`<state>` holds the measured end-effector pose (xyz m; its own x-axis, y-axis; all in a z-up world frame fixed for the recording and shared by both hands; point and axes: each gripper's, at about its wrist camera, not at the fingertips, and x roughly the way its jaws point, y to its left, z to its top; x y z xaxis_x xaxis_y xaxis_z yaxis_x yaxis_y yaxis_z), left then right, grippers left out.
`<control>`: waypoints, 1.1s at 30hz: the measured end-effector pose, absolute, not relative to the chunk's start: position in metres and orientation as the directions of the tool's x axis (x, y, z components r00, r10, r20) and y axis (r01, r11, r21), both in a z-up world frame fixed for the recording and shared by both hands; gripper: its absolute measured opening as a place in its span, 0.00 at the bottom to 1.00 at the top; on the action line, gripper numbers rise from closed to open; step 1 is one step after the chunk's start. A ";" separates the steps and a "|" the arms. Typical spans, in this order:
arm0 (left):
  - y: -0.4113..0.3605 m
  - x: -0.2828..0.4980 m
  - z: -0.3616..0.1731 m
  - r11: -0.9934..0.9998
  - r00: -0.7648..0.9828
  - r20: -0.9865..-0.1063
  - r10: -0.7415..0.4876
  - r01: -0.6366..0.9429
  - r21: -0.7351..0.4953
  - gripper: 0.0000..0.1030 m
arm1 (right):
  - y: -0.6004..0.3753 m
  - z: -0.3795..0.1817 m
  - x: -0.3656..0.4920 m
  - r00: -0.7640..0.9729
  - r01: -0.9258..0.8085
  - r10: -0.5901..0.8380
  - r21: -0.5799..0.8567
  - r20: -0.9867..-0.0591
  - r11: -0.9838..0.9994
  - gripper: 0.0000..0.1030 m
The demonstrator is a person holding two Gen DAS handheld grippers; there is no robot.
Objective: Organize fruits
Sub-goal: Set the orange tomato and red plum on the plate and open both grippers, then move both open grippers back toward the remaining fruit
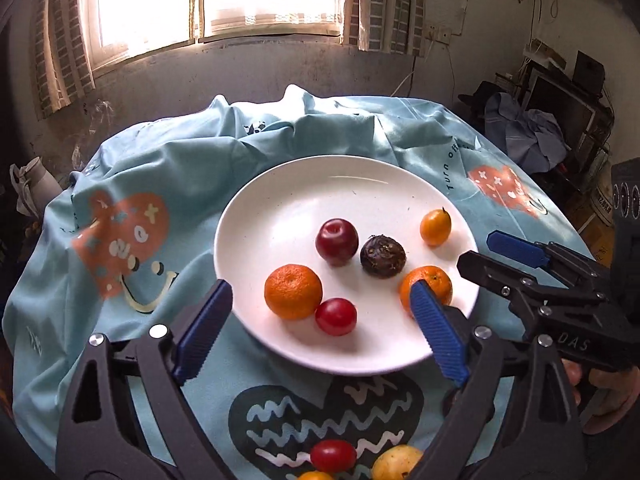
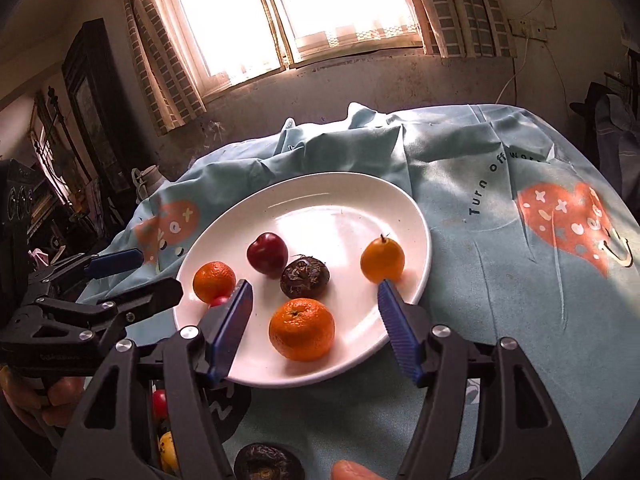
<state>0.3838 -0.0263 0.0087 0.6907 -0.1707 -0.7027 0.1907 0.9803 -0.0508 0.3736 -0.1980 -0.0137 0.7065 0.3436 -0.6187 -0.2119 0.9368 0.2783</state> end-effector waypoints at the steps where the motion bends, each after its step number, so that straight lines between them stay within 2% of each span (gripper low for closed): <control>1: -0.022 0.373 0.012 0.982 0.700 -0.695 -0.163 0.183 -0.046 0.93 | -0.197 -0.011 0.367 0.706 -0.218 0.351 0.282 -0.616 0.934 0.66; 3: -0.014 0.349 0.017 0.985 0.717 -0.682 -0.145 0.167 -0.034 0.94 | -0.194 -0.006 0.353 0.709 -0.224 0.350 0.275 -0.612 0.935 0.71; 8: 0.003 0.293 0.015 0.992 0.750 -0.654 -0.100 0.129 -0.003 0.96 | -0.185 0.001 0.318 0.723 -0.243 0.331 0.225 -0.607 0.944 0.73; 12: 0.012 0.263 0.002 0.993 0.742 -0.665 -0.089 0.116 -0.003 0.96 | -0.180 0.000 0.293 0.720 -0.267 0.341 0.213 -0.605 0.940 0.74; 17: 0.026 0.237 -0.014 0.987 0.731 -0.665 -0.157 0.141 -0.078 0.96 | -0.174 -0.009 0.263 0.695 -0.343 0.367 0.164 -0.618 0.925 0.74; 22: 0.038 0.229 -0.035 0.996 0.718 -0.691 -0.087 0.054 -0.069 0.96 | -0.177 -0.030 0.239 0.651 -0.351 0.362 0.159 -0.667 0.923 0.74; 25: 0.041 0.225 -0.035 0.995 0.723 -0.684 -0.099 0.050 -0.091 0.96 | -0.171 -0.037 0.229 0.614 -0.386 0.357 0.126 -0.704 0.914 0.74; 27: 0.041 0.225 -0.036 0.995 0.720 -0.687 -0.095 0.046 -0.089 0.96 | -0.164 -0.042 0.225 0.602 -0.396 0.318 0.071 -0.732 0.915 0.65; 30: 0.043 0.228 -0.037 0.995 0.712 -0.697 -0.087 0.035 -0.088 0.96 | -0.161 -0.050 0.225 0.567 -0.409 0.316 0.073 -0.761 0.910 0.53; 33: 0.046 0.227 -0.035 0.991 0.712 -0.691 -0.121 0.045 -0.128 0.96 | -0.160 -0.052 0.223 0.548 -0.420 0.317 0.073 -0.774 0.904 0.49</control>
